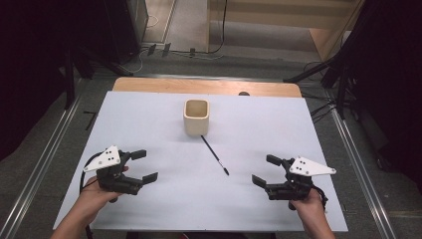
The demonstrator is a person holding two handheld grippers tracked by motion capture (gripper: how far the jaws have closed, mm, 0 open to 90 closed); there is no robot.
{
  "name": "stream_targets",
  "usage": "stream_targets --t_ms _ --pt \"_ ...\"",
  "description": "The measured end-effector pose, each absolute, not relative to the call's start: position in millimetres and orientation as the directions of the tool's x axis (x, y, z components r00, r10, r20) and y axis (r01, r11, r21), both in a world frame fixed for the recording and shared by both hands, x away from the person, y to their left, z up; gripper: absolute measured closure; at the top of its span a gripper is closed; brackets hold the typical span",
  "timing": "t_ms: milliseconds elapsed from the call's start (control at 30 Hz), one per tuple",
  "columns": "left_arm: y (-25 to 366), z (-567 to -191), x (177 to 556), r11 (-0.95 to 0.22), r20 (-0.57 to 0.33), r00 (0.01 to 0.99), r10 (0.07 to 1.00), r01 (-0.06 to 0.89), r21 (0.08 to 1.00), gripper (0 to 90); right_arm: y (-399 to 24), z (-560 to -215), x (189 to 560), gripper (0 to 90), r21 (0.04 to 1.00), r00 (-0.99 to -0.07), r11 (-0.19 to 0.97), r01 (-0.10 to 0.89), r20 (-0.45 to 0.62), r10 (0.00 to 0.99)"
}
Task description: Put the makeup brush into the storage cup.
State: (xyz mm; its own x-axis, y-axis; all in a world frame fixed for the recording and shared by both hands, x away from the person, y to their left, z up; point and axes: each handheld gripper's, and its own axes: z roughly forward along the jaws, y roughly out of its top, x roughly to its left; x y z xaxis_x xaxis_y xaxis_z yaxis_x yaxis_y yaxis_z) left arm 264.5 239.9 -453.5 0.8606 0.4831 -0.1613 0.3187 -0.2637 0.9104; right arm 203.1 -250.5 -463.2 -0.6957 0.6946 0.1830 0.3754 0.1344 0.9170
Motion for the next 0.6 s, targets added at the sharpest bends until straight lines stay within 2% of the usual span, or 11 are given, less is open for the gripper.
stream_targets --t_ms 167,600 --pt "234.9 -453.3 263.6 -0.273 -0.166 0.865 0.474 0.323 0.906 10.5 -252.5 -463.3 200.6 14.1 0.917 -0.689 0.149 0.37 0.164 0.706" --pt "237.1 -453.9 263.2 -0.26 -0.165 0.866 0.473 0.316 0.912 10.5 -246.6 -462.3 200.8 13.8 0.91 -0.692 0.132 0.393 0.198 0.694"
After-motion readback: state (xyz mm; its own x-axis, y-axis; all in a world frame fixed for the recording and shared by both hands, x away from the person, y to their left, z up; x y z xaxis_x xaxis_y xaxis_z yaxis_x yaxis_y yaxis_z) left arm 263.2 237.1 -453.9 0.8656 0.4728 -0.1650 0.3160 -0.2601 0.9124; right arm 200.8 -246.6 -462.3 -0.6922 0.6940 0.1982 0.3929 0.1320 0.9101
